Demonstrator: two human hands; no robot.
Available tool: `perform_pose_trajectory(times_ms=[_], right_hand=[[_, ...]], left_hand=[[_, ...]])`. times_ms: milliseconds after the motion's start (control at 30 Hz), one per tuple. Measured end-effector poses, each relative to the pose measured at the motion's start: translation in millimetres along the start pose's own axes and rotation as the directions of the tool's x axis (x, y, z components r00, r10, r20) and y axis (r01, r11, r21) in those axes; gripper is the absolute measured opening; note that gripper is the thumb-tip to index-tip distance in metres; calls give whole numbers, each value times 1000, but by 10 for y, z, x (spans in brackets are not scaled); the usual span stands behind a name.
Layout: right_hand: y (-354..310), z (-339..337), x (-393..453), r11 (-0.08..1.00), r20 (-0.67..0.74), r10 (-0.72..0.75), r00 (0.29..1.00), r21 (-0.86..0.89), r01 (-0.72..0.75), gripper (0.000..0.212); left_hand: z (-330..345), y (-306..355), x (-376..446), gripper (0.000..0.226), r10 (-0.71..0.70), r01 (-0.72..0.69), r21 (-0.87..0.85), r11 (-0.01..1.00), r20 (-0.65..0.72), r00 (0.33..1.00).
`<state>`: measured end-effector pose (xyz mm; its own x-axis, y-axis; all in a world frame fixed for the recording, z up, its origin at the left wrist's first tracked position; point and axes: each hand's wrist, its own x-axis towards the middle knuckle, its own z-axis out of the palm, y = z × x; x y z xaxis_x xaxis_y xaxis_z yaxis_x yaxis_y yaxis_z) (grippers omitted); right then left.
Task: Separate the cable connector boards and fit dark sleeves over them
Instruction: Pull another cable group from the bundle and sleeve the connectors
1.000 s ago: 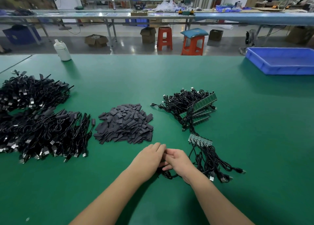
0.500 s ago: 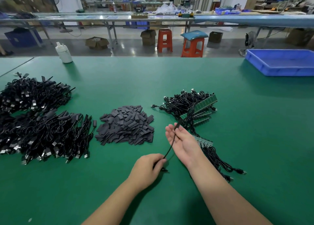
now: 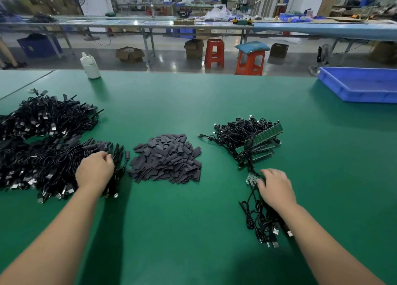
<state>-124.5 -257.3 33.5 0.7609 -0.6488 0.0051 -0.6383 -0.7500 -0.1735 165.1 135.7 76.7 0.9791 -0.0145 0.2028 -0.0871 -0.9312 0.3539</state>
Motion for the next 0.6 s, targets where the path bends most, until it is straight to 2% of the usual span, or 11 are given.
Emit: perform_pose_trajectory(times_ms=[100, 167, 267, 333, 433, 500, 567, 600], right_hand=[[40, 49, -5, 999, 175, 1, 985, 48, -10, 55], [34, 42, -18, 996, 157, 4, 988, 87, -18, 54], [-26, -38, -7, 976, 87, 43, 995, 211, -61, 47], [-86, -113, 11, 951, 78, 73, 994, 294, -93, 39], [-207, -192, 15, 931, 106, 17, 994, 362, -54, 27], [-320, -218, -9, 928, 110, -49, 993, 374, 4, 21], [-444, -225, -37, 924, 116, -88, 989, 381, 37, 17], [-502, -227, -51, 923, 121, -99, 988, 383, 45, 16]], left_hand=[[39, -234, 87, 29, -117, 112, 65, 992, 72, 991], [69, -295, 73, 30, -134, 122, 134, 983, 86, 987], [90, -262, 29, 31, -47, 43, 266, 963, 8, 999], [118, -177, -11, 28, 30, -16, 189, 982, -71, 997], [144, 118, -149, 26, 148, -149, 8, 989, -119, 982], [170, 444, -345, 22, 301, -304, -75, 950, -44, 953], [248, 816, -635, 22, 469, -446, -190, 875, 98, 878], [296, 997, -818, 24, 516, -459, -280, 843, 182, 837]])
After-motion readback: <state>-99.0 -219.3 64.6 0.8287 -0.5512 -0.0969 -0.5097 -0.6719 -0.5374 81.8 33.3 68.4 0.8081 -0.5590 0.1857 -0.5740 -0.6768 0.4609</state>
